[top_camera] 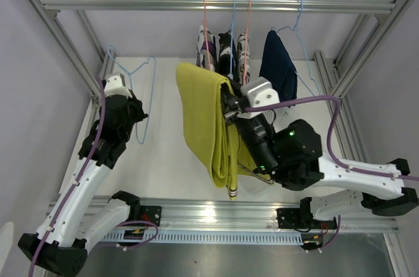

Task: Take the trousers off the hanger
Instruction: Remove the trousers from the hanger, then place the trousers in the bin.

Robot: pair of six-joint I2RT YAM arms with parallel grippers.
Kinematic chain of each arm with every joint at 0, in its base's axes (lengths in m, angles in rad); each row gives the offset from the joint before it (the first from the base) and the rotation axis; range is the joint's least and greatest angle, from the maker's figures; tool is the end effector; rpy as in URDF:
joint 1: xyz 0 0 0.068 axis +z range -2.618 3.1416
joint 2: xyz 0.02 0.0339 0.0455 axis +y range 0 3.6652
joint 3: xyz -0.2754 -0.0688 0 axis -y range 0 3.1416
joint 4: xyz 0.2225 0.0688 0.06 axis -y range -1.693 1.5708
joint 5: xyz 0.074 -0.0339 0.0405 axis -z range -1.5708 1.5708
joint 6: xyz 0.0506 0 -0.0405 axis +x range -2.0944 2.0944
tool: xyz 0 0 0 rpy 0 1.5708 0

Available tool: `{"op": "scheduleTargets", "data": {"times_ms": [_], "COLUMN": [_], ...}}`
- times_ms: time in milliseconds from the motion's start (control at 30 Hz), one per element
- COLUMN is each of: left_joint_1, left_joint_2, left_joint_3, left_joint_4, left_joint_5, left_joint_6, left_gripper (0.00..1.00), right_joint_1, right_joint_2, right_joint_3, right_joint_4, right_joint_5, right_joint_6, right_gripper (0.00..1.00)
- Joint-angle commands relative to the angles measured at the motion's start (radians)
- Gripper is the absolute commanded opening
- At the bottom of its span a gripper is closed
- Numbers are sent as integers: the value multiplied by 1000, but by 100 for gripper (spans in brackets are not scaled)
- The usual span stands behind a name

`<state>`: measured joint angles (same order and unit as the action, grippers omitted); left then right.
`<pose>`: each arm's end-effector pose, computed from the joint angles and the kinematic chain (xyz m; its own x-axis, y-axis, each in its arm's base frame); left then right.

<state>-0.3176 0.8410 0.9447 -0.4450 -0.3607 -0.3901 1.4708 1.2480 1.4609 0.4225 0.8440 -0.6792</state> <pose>0.1631 -0.0348 0.3609 -0.2851 -0.2808 -0.9164 -0.1429 0.9579 -0.2491 0.0600 0.2192 0.5442 0.4237 0.0419 -0.9048 -0.4305 0.8882 -0.1605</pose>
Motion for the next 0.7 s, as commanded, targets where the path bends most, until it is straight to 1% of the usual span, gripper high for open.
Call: {"op": "scheduleTargets", "data": {"times_ms": [0, 100, 267, 433, 567, 667], "left_joint_1": [6, 6, 6, 6, 6, 6], "left_joint_2": [-3, -2, -3, -6, -14, -13], "left_joint_3": [29, 29, 31, 32, 31, 32], "left_joint_4": [17, 17, 17, 17, 19, 17], "left_joint_5": [2, 3, 6, 3, 8, 11], "left_joint_6": [20, 22, 22, 23, 22, 22], "left_gripper": [1, 1, 1, 0, 1, 0], "right_joint_1": [5, 5, 3, -9, -39, -75], "right_joint_2": [-149, -243, -349, -383, -381, -374], "right_joint_3": [-48, -140, -270, -359, -401, -441], "right_joint_4": [41, 12, -27, -70, -113, -120], "right_joint_5": [12, 27, 61, 102, 98, 84], "right_joint_6": [53, 75, 130, 182, 274, 314], "right_gripper": [0, 0, 0, 0, 0, 0]}}
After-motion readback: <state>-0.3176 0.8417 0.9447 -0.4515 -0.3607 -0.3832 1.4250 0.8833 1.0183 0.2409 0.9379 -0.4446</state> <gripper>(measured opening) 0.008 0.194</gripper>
